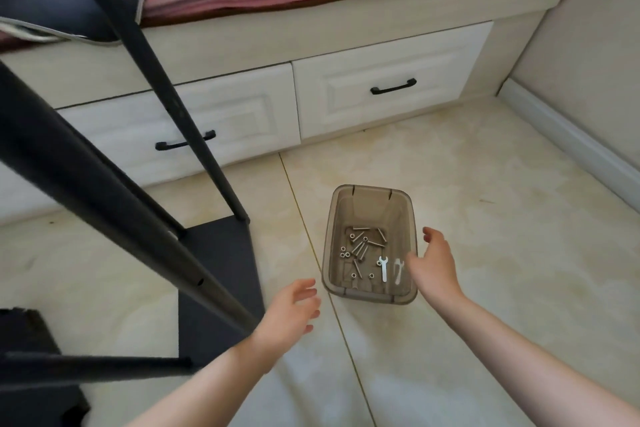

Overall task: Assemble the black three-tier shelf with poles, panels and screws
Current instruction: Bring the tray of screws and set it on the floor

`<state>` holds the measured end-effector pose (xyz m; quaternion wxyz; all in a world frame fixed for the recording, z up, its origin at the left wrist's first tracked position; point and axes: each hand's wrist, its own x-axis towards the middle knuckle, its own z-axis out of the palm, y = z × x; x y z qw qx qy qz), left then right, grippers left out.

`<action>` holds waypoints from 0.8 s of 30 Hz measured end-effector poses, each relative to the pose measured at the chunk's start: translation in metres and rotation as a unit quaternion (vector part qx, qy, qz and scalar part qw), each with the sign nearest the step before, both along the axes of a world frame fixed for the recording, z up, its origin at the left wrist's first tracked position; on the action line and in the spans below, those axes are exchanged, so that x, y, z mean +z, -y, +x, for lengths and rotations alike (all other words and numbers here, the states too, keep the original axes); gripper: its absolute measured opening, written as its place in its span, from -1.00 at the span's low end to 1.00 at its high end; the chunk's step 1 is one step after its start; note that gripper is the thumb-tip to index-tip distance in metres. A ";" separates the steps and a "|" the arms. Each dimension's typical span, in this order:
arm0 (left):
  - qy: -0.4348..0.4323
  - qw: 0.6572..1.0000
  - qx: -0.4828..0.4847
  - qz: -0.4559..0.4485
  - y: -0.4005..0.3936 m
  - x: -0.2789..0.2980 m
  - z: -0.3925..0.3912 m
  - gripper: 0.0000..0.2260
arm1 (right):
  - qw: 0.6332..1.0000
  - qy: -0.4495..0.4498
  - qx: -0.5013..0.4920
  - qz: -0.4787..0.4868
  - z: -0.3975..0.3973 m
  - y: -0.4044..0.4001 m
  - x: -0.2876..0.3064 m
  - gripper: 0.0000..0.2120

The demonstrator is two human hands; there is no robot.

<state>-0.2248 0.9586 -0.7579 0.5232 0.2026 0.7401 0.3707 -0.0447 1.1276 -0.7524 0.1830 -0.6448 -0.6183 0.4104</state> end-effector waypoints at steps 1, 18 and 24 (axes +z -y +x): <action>-0.005 1.000 -0.006 -0.002 0.010 0.005 0.001 -0.73 | 1.000 0.004 0.017 0.021 0.001 0.006 0.008 -0.43; -0.156 0.985 0.077 -0.002 0.203 0.135 -0.020 -0.80 | 0.954 -0.067 0.289 0.046 -0.049 0.149 0.154 -0.72; -0.202 0.963 0.180 0.009 0.233 0.171 -0.049 -0.71 | 0.939 -0.067 0.338 0.024 -0.081 0.179 0.184 -0.66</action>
